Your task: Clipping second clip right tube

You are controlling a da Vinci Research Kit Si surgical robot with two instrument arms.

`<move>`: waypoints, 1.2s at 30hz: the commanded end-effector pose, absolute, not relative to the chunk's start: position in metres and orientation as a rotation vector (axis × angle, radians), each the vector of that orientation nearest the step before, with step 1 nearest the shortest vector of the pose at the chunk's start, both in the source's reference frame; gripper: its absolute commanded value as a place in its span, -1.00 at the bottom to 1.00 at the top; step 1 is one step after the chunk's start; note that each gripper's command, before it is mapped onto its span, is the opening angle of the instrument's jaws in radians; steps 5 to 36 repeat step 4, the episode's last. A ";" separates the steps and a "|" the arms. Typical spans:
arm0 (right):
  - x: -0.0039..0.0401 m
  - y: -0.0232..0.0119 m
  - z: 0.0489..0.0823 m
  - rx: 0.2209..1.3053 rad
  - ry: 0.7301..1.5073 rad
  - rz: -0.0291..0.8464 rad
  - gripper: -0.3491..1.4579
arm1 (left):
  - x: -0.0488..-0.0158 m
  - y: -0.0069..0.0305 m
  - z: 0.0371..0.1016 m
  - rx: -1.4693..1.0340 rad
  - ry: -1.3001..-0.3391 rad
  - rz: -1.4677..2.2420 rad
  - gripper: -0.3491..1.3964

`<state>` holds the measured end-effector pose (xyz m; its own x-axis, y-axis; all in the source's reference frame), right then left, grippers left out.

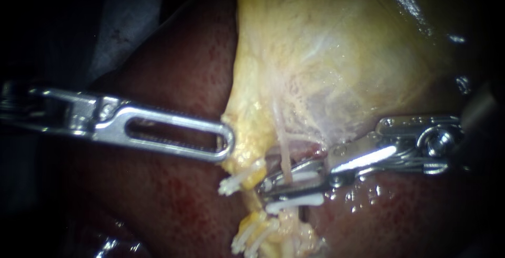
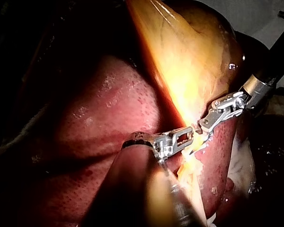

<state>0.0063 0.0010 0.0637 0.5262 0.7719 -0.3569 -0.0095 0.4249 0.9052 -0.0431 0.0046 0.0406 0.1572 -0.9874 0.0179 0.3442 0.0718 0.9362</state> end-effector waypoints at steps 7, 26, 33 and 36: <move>0.0063 0.0009 0.0638 1.025 0.897 0.579 -0.89 | -0.0431 0.0046 0.0406 0.982 -0.860 -1.214 -1.00; 0.0063 0.0009 0.0638 1.025 0.897 0.579 -0.89 | -0.0431 0.0046 0.0406 0.982 -0.860 -1.214 -1.00; 0.0063 0.0009 0.0638 1.025 0.897 0.579 -0.89 | -0.0431 0.0046 0.0406 0.982 -0.860 -1.214 -1.00; 0.0063 0.0009 0.0638 1.025 0.897 0.579 -0.89 | -0.0431 0.0046 0.0406 0.982 -0.860 -1.214 -1.00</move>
